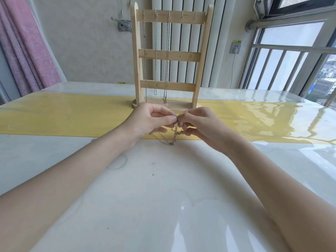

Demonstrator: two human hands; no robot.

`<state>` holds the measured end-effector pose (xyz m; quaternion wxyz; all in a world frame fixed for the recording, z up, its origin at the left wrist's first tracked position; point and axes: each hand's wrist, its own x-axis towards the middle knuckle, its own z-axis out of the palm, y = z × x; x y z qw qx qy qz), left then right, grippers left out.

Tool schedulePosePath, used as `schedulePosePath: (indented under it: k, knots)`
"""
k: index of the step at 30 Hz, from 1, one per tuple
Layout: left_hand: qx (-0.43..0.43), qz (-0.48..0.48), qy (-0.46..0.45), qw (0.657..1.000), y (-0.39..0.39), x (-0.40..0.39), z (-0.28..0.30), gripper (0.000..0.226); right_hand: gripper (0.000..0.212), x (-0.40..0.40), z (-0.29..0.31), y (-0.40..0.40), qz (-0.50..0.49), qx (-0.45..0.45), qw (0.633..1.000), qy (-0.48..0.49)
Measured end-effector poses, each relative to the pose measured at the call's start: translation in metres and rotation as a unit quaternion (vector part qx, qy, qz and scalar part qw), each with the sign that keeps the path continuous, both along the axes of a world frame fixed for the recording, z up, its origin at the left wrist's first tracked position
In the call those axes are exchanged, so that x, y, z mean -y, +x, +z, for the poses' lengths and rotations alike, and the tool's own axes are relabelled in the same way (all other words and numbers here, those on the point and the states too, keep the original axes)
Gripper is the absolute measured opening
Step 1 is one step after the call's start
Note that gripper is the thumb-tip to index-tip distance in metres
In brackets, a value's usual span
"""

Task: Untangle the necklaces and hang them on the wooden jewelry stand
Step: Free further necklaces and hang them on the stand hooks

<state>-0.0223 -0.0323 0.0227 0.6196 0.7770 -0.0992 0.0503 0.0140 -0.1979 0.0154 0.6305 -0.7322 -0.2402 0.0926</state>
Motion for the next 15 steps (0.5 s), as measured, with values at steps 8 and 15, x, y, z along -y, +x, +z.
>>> schedulePosePath:
  k: [8,15]
  knots:
    - [0.150,0.071,0.187,0.968,-0.0026,0.0032,0.0000,0.018,0.019,-0.0076,-0.0003,-0.0025,-0.068,0.106,0.986,-0.105]
    - [0.061,0.045,0.047,0.996,0.0008,0.0047,-0.0015,0.022,0.028,-0.0052,0.0011,-0.0020,-0.046,0.066,0.996,-0.042]
